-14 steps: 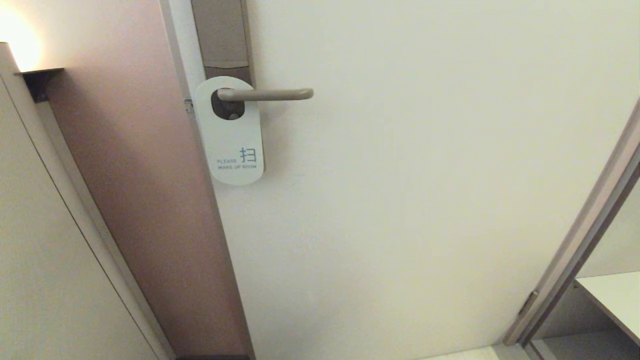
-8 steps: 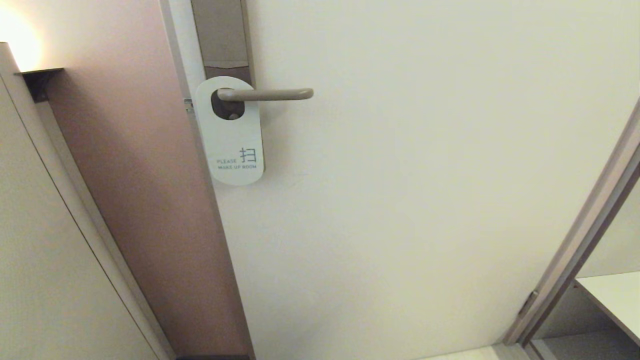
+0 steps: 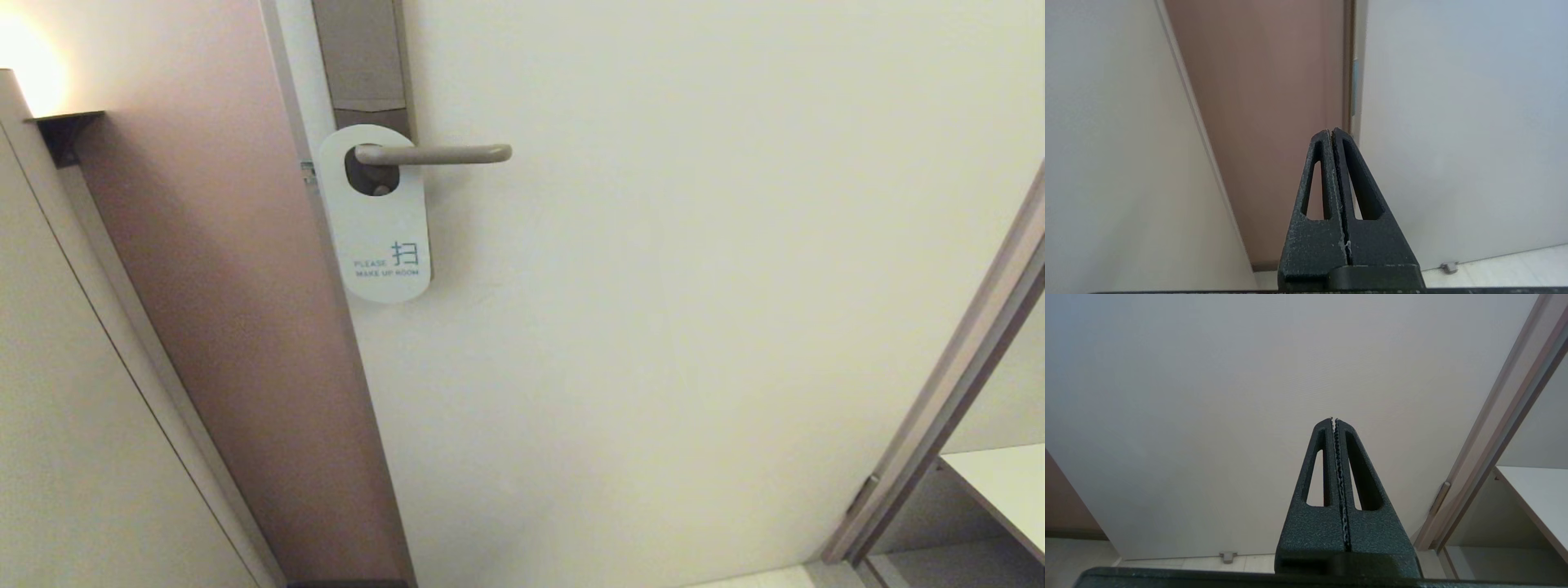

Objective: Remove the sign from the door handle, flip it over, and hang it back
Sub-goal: Take down the sign

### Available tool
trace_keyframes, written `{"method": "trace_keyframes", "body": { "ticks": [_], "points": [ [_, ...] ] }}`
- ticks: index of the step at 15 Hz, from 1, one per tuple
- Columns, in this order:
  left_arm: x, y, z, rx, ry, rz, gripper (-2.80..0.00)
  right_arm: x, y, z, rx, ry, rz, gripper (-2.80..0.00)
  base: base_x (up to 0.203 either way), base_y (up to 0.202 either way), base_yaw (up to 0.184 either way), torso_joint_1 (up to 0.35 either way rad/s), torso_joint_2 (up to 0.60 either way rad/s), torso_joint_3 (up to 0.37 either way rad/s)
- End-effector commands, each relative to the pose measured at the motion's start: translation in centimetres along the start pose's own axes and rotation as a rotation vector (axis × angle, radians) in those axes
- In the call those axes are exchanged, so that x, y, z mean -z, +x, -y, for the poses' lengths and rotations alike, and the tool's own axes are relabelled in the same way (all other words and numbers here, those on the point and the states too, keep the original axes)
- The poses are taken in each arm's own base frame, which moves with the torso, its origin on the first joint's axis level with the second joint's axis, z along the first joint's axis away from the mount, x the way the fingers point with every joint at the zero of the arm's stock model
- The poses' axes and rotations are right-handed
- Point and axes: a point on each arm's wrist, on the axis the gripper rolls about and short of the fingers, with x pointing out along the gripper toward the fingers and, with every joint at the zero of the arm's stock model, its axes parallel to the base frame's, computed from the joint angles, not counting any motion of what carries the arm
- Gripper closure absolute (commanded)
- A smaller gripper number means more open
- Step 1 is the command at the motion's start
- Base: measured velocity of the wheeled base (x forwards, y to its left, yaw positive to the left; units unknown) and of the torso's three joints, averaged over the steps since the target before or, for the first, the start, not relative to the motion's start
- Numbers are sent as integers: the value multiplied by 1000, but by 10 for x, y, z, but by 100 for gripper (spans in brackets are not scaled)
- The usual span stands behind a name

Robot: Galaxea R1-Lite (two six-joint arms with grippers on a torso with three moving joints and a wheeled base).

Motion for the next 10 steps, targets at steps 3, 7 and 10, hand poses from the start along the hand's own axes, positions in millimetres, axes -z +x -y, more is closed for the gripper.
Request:
{"method": "trace_keyframes", "body": {
  "ticks": [3,7,10],
  "points": [
    [-32,-7,0,57,-20,67,0,0,0,0,0,-1,0,0,0,0,0,0,0,0],
    [-55,3,1,130,-35,13,0,0,0,0,-1,-1,0,0,0,0,0,0,0,0],
    [-70,16,2,248,-88,-44,0,0,0,0,-1,-1,0,0,0,0,0,0,0,0]
  ]
}}
